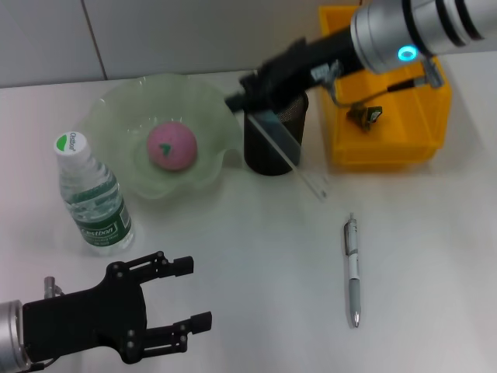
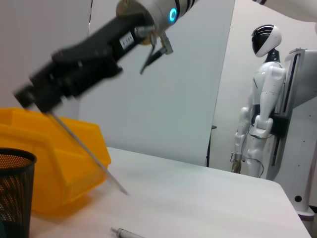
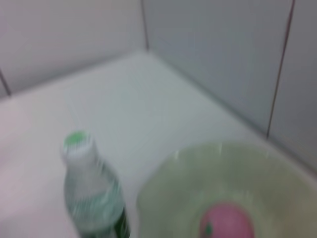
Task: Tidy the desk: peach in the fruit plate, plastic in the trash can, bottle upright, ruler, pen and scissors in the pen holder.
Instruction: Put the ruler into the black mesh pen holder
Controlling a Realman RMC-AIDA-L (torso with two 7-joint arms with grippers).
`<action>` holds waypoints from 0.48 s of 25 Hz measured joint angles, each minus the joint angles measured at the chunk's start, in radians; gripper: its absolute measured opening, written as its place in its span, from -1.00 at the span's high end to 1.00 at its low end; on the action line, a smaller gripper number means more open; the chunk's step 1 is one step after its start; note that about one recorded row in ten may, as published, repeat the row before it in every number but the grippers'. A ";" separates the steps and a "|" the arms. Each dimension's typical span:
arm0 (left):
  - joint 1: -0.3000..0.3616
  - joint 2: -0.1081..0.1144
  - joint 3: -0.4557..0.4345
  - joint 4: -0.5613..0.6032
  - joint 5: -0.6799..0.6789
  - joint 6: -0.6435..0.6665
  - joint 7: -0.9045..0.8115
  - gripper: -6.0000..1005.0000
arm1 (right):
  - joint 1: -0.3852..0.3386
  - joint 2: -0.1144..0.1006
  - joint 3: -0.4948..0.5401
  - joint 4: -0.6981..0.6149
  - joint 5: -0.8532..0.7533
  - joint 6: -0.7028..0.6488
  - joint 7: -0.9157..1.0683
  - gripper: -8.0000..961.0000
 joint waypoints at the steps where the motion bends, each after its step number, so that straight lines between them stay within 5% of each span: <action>1: -0.001 -0.001 -0.002 0.000 0.000 -0.004 0.006 -0.57 | -0.011 0.000 0.011 -0.012 0.043 0.043 -0.022 0.17; 12: -0.003 -0.002 -0.003 0.000 0.000 -0.008 0.013 -0.57 | -0.038 0.002 0.014 -0.027 0.146 0.256 -0.064 0.16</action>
